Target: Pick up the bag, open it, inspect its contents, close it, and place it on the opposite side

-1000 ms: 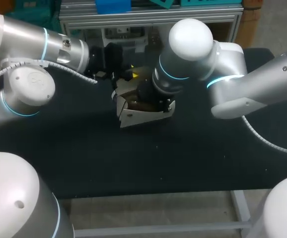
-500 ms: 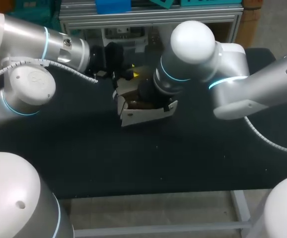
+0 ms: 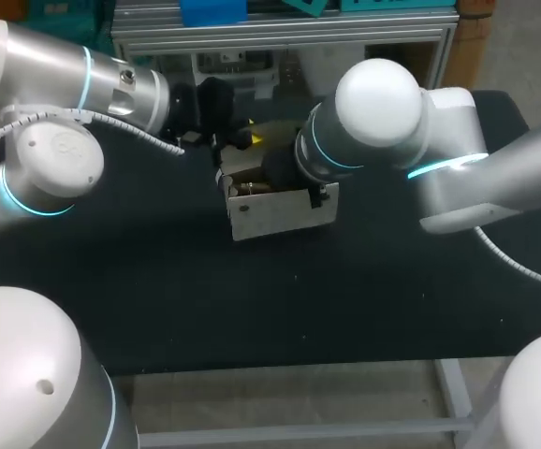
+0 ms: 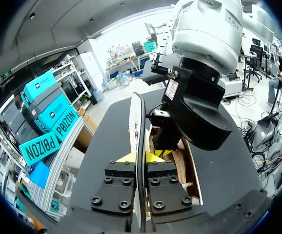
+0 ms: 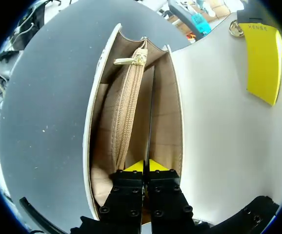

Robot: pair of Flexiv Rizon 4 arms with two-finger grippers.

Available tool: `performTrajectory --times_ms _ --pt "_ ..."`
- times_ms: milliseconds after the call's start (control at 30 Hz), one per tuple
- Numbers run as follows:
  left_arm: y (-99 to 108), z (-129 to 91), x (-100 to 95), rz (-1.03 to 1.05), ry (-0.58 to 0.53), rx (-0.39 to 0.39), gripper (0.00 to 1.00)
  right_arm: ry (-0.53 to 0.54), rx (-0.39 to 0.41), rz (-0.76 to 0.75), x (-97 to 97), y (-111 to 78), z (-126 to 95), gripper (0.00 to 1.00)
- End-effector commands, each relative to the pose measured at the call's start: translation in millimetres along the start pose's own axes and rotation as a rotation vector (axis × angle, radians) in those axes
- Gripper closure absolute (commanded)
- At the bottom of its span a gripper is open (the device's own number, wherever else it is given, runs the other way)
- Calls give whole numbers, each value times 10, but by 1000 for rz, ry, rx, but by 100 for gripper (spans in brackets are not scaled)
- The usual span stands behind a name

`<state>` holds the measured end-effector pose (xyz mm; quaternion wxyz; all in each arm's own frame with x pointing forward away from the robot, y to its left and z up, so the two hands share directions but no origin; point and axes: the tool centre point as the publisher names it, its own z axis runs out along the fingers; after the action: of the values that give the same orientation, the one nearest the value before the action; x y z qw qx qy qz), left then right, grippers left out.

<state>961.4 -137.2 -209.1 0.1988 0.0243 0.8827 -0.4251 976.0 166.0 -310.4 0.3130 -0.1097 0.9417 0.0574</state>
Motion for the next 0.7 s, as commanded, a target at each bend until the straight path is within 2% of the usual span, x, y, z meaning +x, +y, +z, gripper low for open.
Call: performTrajectory --times_ms 33,367,433,467,533,633,667,700 --pt "12 31 35 -1 -2 -9 100 -63 -3 10 -18 -11 -168 100" --pt "-3 44 53 -4 -9 -34 100 -116 -13 10 -58 -26 -344 100" --pt "-10 37 52 -5 -10 -34 100 -104 -12 7 -58 -25 -345 69" --pt "-14 33 53 -5 -11 -34 100 -102 -11 8 -56 -25 -341 62" --pt "-19 29 56 -4 -12 -35 100 -97 -13 9 -53 -30 -334 54" --pt "-22 28 57 -4 -14 -37 100 -95 -14 11 -50 -34 -332 56" --pt "-23 27 57 -4 -14 -37 100 -95 -13 11 -48 -36 -335 66" --pt "-24 27 57 -5 -14 -38 100 -97 -13 11 -48 -37 -342 83"
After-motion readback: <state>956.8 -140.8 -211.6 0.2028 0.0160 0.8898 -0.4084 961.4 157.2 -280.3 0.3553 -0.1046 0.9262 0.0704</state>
